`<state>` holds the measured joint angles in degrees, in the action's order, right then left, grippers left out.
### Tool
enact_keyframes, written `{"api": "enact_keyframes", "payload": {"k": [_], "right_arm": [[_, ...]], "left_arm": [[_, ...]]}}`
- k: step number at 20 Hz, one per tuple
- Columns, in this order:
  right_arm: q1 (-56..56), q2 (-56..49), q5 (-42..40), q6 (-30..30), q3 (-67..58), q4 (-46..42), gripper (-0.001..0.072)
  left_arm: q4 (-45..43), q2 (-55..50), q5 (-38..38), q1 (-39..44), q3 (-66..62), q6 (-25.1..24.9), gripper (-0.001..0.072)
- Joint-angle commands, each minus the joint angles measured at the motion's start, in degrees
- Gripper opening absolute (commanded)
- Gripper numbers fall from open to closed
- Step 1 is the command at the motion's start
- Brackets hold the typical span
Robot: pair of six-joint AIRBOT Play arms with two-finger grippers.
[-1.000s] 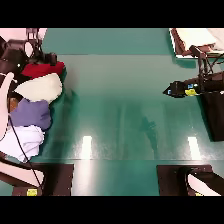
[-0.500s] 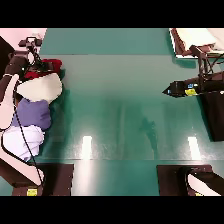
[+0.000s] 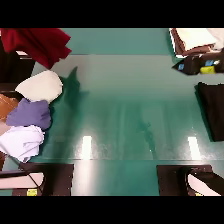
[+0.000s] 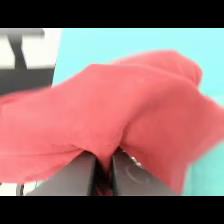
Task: Fold the shirts.
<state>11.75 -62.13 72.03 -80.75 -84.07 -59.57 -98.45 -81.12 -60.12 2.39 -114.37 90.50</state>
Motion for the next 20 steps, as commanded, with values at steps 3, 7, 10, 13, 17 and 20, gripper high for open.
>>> {"api": "enact_keyframes", "payload": {"k": [3, 7, 10, 13, 17, 20], "right_arm": [[-0.1, 0.0, 0.0, 0.0, -11.4, -0.4, 0.0022], [-0.1, 0.0, 0.2, 0.0, -16.0, -0.4, 0.0023], [-0.1, 0.0, 1.1, 0.0, -18.0, -0.4, 0.0022], [-0.1, 0.0, 2.7, 0.0, -18.4, -0.4, 0.0023], [-0.1, 0.1, 4.7, 0.0, -18.4, -0.4, 0.0023], [-0.1, 0.1, 4.7, 0.0, -18.4, -0.4, 0.0023]], "left_arm": [[3.2, 11.4, -16.4, 13.7, -1.2, -3.5, 0.003], [10.8, 9.7, -16.4, 28.3, 5.9, -3.5, 0.0031], [16.9, 5.6, -8.9, 37.8, 12.9, -4.0, 0.0038], [20.3, 0.8, -2.2, 41.4, 15.6, -6.1, 0.0569], [13.0, 1.3, -4.7, 32.3, 15.3, -4.7, 0.0568], [16.0, 1.2, -7.4, 19.3, 19.1, -1.8, 0.0568]]}}
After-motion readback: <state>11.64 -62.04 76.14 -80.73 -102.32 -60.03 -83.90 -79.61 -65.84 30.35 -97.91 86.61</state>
